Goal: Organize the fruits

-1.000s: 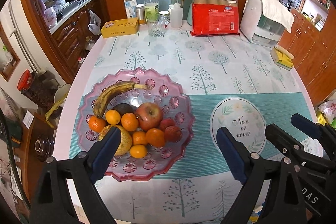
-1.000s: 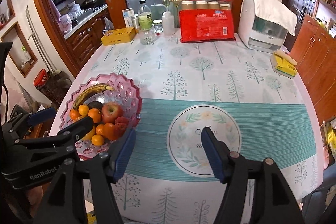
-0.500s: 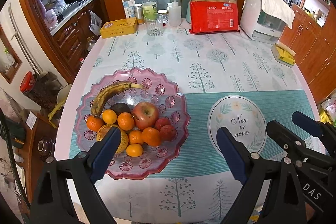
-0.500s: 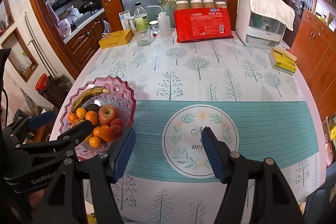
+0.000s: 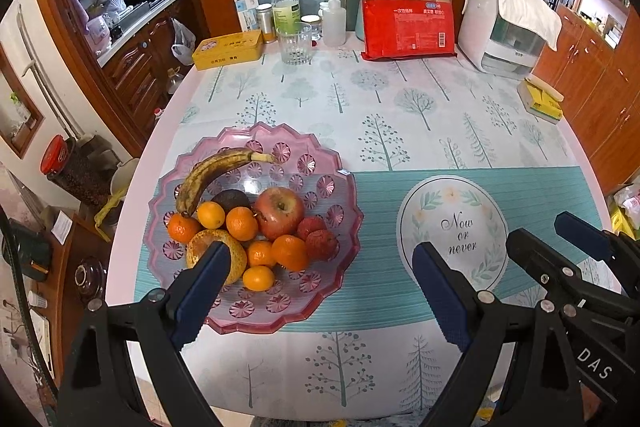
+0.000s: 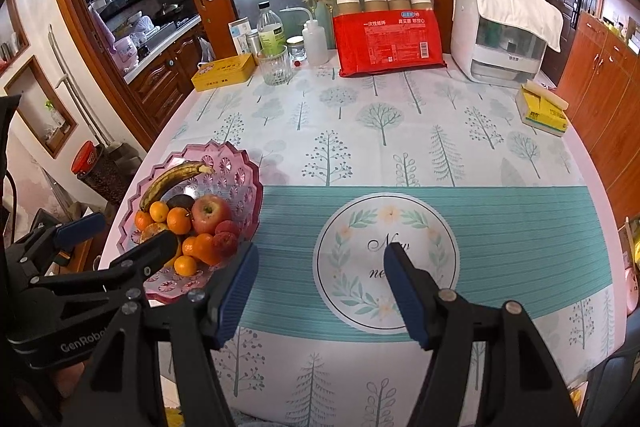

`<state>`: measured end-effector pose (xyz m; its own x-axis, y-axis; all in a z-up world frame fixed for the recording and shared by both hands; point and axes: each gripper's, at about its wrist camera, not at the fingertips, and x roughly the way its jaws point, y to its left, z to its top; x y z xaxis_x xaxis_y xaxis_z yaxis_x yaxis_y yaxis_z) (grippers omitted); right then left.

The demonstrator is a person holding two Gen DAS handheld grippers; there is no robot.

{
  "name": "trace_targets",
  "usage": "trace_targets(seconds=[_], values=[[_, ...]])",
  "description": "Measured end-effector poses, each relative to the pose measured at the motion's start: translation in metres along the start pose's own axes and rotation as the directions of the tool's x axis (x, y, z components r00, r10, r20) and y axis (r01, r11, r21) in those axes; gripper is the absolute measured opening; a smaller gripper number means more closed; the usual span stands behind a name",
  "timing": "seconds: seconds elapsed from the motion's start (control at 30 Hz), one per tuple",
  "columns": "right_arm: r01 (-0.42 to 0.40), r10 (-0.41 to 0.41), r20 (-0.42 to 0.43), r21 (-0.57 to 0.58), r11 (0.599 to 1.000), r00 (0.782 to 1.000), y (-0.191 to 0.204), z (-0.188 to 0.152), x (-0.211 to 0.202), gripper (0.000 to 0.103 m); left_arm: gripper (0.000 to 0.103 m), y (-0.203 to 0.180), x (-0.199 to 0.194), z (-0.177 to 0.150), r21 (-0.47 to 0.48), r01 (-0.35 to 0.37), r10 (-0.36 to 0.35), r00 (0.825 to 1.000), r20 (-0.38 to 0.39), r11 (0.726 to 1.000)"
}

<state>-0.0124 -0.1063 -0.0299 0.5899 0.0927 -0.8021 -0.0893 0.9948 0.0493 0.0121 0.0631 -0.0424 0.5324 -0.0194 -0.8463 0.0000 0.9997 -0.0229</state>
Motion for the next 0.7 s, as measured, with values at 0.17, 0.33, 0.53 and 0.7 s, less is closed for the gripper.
trace_targets(seconds=[0.17, 0.33, 0.53, 0.7], values=[[0.000, 0.000, -0.001, 0.001, 1.000, 1.000, 0.0013, -0.0025, 0.0008, 0.066, 0.092, -0.0002, 0.0005, -0.0031, 0.005, 0.001, -0.001, 1.000, -0.007, 1.000], [-0.001, 0.001, -0.001, 0.001, 1.000, 1.000, 0.0000, -0.0022, 0.0007, 0.066, 0.092, -0.0012, 0.0006, -0.0023, 0.004, 0.000, 0.000, 1.000, -0.007, 1.000], [-0.002, 0.002, -0.002, 0.002, 1.000, 1.000, 0.0005, -0.0034, 0.0010, 0.066, 0.092, -0.0010, 0.0008, -0.0045, 0.004, 0.001, -0.001, 1.000, -0.012, 1.000], [-0.004, 0.004, -0.004, 0.003, 1.000, 1.000, 0.0004, -0.0034, 0.0018, 0.066, 0.092, 0.0007, 0.0003, -0.0066, 0.004, 0.001, -0.001, 1.000, -0.015, 1.000]])
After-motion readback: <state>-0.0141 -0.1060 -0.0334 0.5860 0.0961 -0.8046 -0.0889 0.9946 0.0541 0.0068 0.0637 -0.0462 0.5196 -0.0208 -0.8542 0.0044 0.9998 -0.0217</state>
